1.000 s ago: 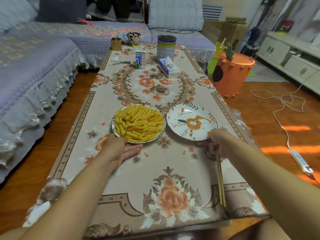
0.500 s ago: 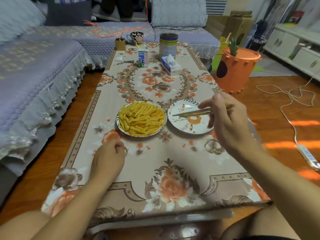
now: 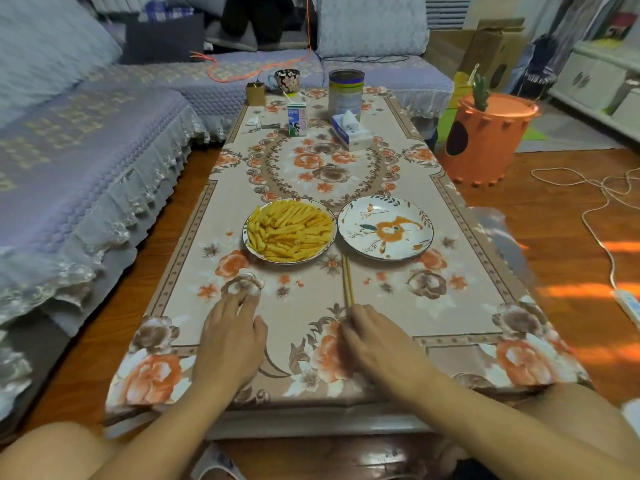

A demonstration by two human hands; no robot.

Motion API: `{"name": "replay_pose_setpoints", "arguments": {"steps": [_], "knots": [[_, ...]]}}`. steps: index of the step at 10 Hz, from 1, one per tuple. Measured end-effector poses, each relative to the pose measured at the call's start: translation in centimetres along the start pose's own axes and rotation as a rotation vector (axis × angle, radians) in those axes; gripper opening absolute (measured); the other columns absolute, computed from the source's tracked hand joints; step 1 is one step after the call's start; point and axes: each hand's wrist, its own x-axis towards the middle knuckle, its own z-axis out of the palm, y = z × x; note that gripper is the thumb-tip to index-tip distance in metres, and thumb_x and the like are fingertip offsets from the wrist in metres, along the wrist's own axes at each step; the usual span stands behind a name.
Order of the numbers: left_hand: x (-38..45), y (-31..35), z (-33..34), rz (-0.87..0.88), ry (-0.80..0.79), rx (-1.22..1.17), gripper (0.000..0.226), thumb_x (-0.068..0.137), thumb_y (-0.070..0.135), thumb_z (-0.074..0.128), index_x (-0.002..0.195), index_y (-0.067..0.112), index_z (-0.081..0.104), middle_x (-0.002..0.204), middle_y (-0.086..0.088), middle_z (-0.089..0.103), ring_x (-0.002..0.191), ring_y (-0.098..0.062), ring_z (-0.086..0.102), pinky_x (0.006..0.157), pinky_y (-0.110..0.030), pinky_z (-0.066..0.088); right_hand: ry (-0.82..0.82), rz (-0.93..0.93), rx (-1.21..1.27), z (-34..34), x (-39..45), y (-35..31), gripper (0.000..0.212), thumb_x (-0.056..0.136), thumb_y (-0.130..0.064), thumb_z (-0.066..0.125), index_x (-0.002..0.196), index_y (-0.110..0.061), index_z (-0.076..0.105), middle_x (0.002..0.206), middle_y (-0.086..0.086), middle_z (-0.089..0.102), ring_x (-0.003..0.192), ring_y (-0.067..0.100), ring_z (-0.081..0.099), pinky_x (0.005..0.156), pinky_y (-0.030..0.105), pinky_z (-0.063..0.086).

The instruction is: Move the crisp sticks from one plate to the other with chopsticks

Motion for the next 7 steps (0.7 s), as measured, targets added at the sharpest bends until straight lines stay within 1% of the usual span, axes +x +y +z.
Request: {"name": "replay_pose_setpoints", "arguments": {"steps": [1, 2, 3, 4, 5, 6, 7], "knots": [[0.1, 0.1, -0.3, 0.001, -0.006, 0.023, 0.054, 0.097, 0.034, 0.035, 0.147, 0.018, 0.051, 0.144, -0.006, 0.052, 0.134, -0.030, 0.044, 0.110, -0.048, 0.043, -0.008, -0.025, -0.019, -0.3, 0.4, -0.1, 0.030, 0.074, -0.005, 0.052, 0.099, -0.003, 0.068, 0.099, 0.012, 0.058, 0.083, 0.027, 0.055, 0.069, 0.038, 0.056], [0.0, 0.3, -0.6, 0.002, 0.004, 0.042, 0.056, 0.094, 0.036, 0.032, 0.143, 0.019, 0.054, 0.142, -0.004, 0.053, 0.130, -0.028, 0.044, 0.107, -0.047, 0.042, 0.010, -0.026, -0.013, -0.5, 0.2, -0.1, 0.027, 0.074, -0.007, 0.053, 0.097, -0.004, 0.069, 0.094, 0.011, 0.059, 0.079, 0.025, 0.056, 0.065, 0.036, 0.055], [0.0, 0.5, -0.7, -0.007, 0.002, 0.044, 0.050, 0.096, 0.034, 0.039, 0.143, 0.021, 0.053, 0.140, -0.003, 0.053, 0.129, -0.026, 0.043, 0.107, -0.045, 0.040, -0.040, -0.051, -0.037, -0.3, -0.3, -0.5, 0.029, 0.078, -0.013, 0.048, 0.096, -0.006, 0.070, 0.091, 0.008, 0.058, 0.077, 0.024, 0.055, 0.063, 0.035, 0.053], [0.1, 0.5, -0.7, -0.021, 0.008, 0.034, 0.047, 0.097, 0.030, 0.046, 0.143, 0.021, 0.053, 0.140, -0.003, 0.052, 0.128, -0.026, 0.043, 0.108, -0.045, 0.040, -0.089, -0.069, -0.045, -0.4, -0.5, -1.2, 0.034, 0.077, -0.020, 0.045, 0.095, -0.007, 0.070, 0.090, 0.006, 0.058, 0.077, 0.023, 0.054, 0.061, 0.034, 0.051], [0.0, 0.7, -0.8, -0.018, 0.012, 0.033, 0.047, 0.097, 0.030, 0.046, 0.143, 0.021, 0.053, 0.141, -0.003, 0.052, 0.129, -0.026, 0.043, 0.108, -0.046, 0.040, -0.157, -0.023, 0.008, -1.3, -0.6, -0.9, 0.035, 0.078, -0.022, 0.062, 0.109, -0.008, 0.069, 0.101, 0.008, 0.061, 0.084, 0.024, 0.056, 0.066, 0.034, 0.054], [-0.1, 0.6, -0.8, -0.008, 0.017, 0.027, 0.047, 0.098, 0.030, 0.045, 0.144, 0.021, 0.052, 0.143, -0.003, 0.051, 0.131, -0.026, 0.042, 0.110, -0.046, 0.040, -0.014, 0.172, 0.367, -5.3, -0.5, -0.6, 0.041, 0.097, -0.032, 0.059, 0.137, -0.027, 0.053, 0.126, 0.002, 0.059, 0.097, 0.017, 0.062, 0.082, 0.037, 0.058], [-0.1, 0.5, -0.8, -0.008, 0.022, 0.028, 0.047, 0.099, 0.030, 0.045, 0.145, 0.021, 0.051, 0.144, -0.003, 0.050, 0.133, -0.026, 0.042, 0.111, -0.045, 0.039, 0.417, 0.327, 0.521, -14.0, -0.3, 2.8, 0.057, 0.091, 0.002, 0.060, 0.141, -0.024, 0.051, 0.128, 0.009, 0.057, 0.095, 0.010, 0.061, 0.086, 0.030, 0.059]]}}
